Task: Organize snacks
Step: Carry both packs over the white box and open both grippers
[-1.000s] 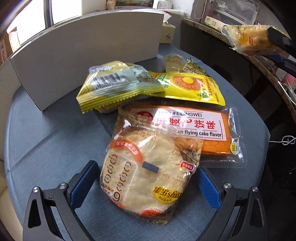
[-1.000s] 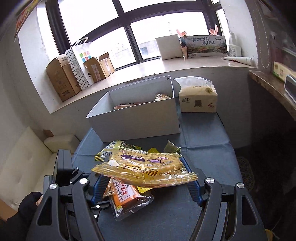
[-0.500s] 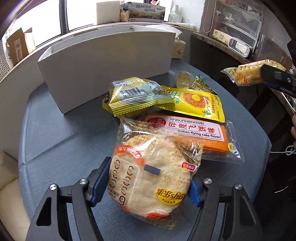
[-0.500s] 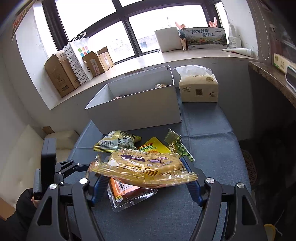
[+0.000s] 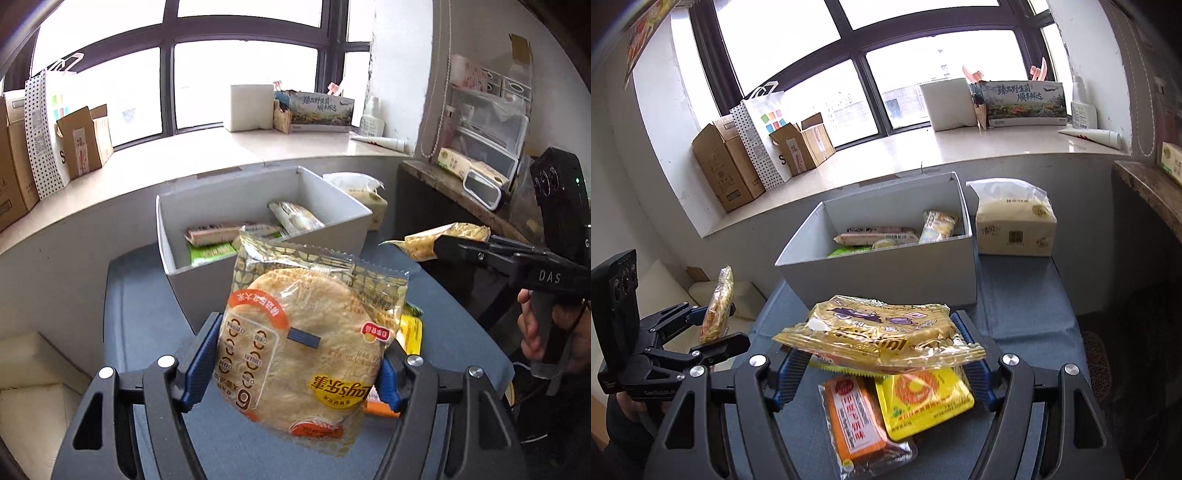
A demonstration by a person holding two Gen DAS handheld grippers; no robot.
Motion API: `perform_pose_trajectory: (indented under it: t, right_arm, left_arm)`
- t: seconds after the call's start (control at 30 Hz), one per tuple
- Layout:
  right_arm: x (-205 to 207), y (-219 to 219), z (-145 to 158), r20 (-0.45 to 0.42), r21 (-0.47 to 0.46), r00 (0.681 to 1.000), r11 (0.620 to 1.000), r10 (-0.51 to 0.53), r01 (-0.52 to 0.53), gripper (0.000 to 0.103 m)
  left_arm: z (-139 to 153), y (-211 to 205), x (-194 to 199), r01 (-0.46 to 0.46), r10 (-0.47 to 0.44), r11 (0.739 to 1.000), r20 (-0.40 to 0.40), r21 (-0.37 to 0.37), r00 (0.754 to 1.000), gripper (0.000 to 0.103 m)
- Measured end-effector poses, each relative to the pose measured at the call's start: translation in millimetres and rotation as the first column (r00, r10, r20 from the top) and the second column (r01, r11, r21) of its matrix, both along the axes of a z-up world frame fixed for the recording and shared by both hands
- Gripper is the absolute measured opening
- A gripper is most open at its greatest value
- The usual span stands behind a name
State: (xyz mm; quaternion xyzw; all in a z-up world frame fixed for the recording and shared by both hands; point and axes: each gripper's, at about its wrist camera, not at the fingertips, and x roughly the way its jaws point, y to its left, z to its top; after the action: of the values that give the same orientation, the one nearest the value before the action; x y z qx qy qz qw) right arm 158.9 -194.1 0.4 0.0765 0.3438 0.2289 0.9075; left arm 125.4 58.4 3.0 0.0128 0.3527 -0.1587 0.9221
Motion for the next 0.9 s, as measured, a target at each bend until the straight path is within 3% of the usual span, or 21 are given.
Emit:
perform_pose_trajectory:
  t: [0.17,0.33,0.57,0.7,0.73,0.77,0.83,0.9]
  right_arm:
    - [60,7,20,0.000,0.050,1.000,0.999,-0.023,0.023,0.077]
    - [109,20,34,0.024,0.021,0.998,0.998,-0.051,0.050,0.077]
    - [164,24,43,-0.015,0.020,0.995,0.995,-0.094,0.095,0.077]
    - [180,33,41,-0.004,-0.053,0.996,0.994,-0.093,0.092,0.077]
    - [185,36,39,-0.008,-0.069,0.997,0.994,-0.082,0.081,0.077]
    - [188,39,37,-0.014,-0.079,0.997,0.994,-0.071,0.070,0.078]
    - [194,43,33,-0.015,-0.088,0.998,0.994,-0.064,0.062,0.091]
    - [196,43,29,-0.022,-0.073,0.997,0.995,-0.067,0.065,0.101]
  left_arm:
    - [27,3,73,-0.079,0.079,0.997,0.013,-0.007,0.997,0.076]
    - [38,7,134,-0.143,0.143,0.990,0.007,-0.015,0.990,0.076]
    - [20,4,186,-0.178,0.178,0.984,-0.027,0.007,0.984,0.076]
    - [8,-2,199,-0.197,0.198,0.976,-0.004,0.093,0.980,0.076]
    - [6,-1,202,-0.207,0.209,0.973,-0.012,0.099,0.978,0.078]
    - [3,1,206,-0.214,0.217,0.973,-0.034,0.086,0.976,0.088]
    - [-3,9,210,-0.238,0.241,0.970,-0.069,0.056,0.968,0.099]
    - [-8,14,208,-0.267,0.272,0.961,-0.072,0.068,0.960,0.099]
